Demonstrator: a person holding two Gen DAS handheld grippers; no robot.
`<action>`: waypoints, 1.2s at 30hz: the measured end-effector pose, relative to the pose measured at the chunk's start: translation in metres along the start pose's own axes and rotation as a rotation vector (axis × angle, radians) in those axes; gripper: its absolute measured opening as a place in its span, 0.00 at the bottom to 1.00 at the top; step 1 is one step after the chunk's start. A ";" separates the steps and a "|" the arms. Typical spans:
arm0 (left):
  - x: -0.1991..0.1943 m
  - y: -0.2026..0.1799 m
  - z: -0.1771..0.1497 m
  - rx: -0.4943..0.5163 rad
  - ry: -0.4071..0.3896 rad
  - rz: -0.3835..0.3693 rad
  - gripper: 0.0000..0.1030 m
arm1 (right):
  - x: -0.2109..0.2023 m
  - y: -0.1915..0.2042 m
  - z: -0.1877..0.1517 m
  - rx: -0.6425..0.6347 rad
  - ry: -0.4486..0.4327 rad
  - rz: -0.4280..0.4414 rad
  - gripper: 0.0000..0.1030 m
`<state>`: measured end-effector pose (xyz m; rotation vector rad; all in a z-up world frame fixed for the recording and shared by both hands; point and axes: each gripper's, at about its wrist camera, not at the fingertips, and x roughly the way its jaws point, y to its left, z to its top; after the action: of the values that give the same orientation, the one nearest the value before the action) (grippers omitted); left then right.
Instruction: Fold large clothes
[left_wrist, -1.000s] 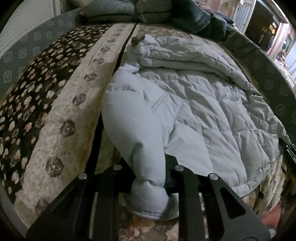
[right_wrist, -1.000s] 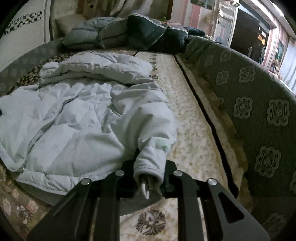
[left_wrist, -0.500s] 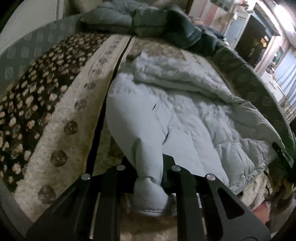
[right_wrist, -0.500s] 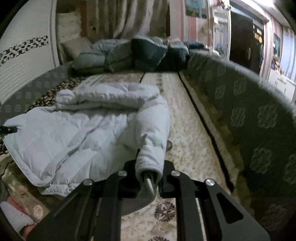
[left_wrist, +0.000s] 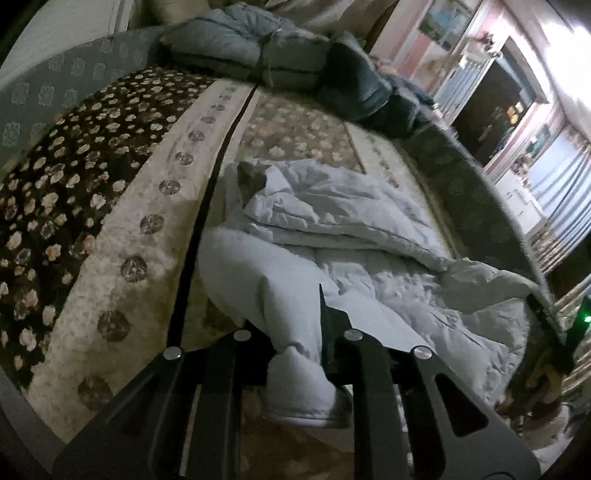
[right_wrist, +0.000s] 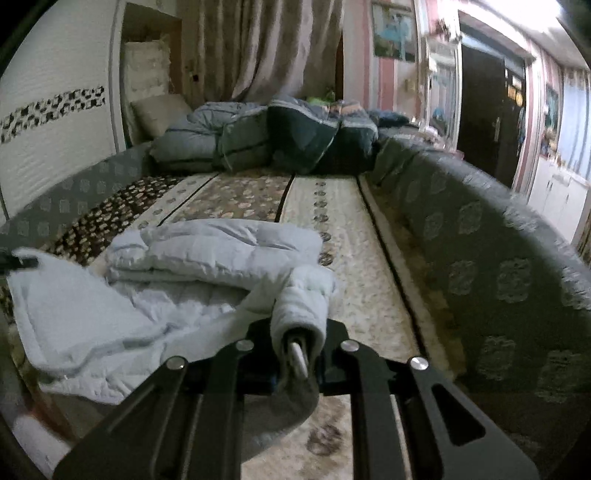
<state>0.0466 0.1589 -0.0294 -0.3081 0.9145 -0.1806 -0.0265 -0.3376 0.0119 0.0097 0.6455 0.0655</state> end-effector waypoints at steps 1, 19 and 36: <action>0.007 -0.005 0.004 0.020 0.002 0.010 0.16 | 0.006 0.000 0.004 0.004 0.003 0.000 0.14; 0.060 -0.029 0.170 0.029 -0.059 0.079 0.16 | 0.115 -0.024 0.146 0.142 -0.054 -0.058 0.14; 0.237 0.027 0.195 -0.062 0.137 0.149 0.19 | 0.318 -0.019 0.136 0.123 0.237 -0.099 0.14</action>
<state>0.3458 0.1536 -0.1047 -0.2858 1.0761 -0.0363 0.3099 -0.3348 -0.0717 0.0893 0.8854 -0.0700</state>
